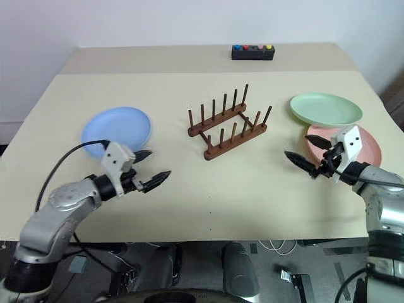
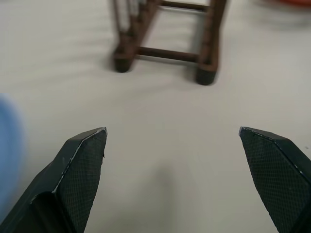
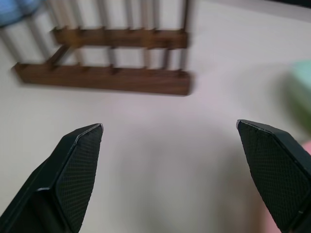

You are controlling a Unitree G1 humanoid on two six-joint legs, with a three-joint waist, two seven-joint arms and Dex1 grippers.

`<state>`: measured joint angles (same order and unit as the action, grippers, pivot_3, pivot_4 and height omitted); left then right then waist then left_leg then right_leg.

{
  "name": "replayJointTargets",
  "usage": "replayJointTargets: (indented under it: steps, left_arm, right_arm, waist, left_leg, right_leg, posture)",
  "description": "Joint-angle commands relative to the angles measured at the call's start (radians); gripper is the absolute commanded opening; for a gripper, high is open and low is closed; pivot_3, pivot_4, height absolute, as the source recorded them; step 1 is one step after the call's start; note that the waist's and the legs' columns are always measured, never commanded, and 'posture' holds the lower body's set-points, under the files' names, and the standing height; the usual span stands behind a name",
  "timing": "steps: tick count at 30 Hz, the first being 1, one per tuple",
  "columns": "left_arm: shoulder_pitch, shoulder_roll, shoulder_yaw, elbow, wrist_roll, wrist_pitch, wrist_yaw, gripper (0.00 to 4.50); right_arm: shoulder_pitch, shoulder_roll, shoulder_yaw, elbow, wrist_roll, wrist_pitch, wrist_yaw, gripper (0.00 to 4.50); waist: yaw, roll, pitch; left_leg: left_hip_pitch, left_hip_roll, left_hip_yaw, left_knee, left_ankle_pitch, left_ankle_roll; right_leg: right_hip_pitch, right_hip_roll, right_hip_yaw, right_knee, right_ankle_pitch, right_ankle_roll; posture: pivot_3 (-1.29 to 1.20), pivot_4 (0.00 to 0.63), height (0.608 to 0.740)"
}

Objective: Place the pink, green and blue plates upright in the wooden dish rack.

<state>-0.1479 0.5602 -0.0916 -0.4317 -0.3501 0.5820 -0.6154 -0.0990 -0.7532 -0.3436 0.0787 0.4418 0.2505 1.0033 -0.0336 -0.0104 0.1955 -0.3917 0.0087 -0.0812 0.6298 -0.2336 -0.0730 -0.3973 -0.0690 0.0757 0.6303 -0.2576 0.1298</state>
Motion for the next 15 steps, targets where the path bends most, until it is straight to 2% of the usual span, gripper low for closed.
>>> replayJointTargets:
  steps: [1,4,9,15]
  left_arm:
    - [-0.136,-0.065,-0.128,0.152,0.098,-0.055,-0.008,4.47]
    - [-0.195,-0.114,-0.155,0.266,0.139,-0.082,0.005,4.47]
    - [-0.242,-0.173,-0.223,0.394,0.171,-0.133,-0.061,4.47]
    - [-0.316,-0.259,-0.249,0.546,0.218,-0.219,-0.074,4.47]
  right_arm:
    - [0.106,0.033,0.026,-0.257,0.009,0.026,-0.062,4.50]
    - [0.186,0.060,0.059,-0.422,0.006,0.068,-0.125,4.50]
    - [0.227,0.100,0.097,-0.567,0.019,0.105,-0.203,4.50]
    - [0.243,0.120,0.091,-0.581,0.025,0.103,-0.232,4.50]
  waist:
    - [0.007,0.000,0.000]
    - [-0.001,0.000,0.000]
    - [-0.006,-0.001,0.000]
    - [0.022,-0.002,-0.001]
  left_leg:
    - [0.000,0.000,0.000,0.000,0.000,0.000]
    - [0.000,0.000,0.000,0.001,0.000,0.000]
    - [0.000,0.001,-0.001,0.000,0.000,0.000]
    - [0.000,0.000,-0.001,0.002,0.000,0.000]
  right_leg:
    - [0.000,0.000,0.000,0.000,0.000,0.000]
    - [0.000,0.001,0.001,0.000,0.000,0.000]
    - [-0.001,0.001,0.000,0.000,0.000,0.000]
    - [0.002,0.002,0.000,-0.001,0.000,0.000]
  posture:
    - [0.00,0.150,0.730]
    - [0.00,0.150,0.730]
    - [0.00,0.150,0.730]
    - [0.00,0.150,0.730]
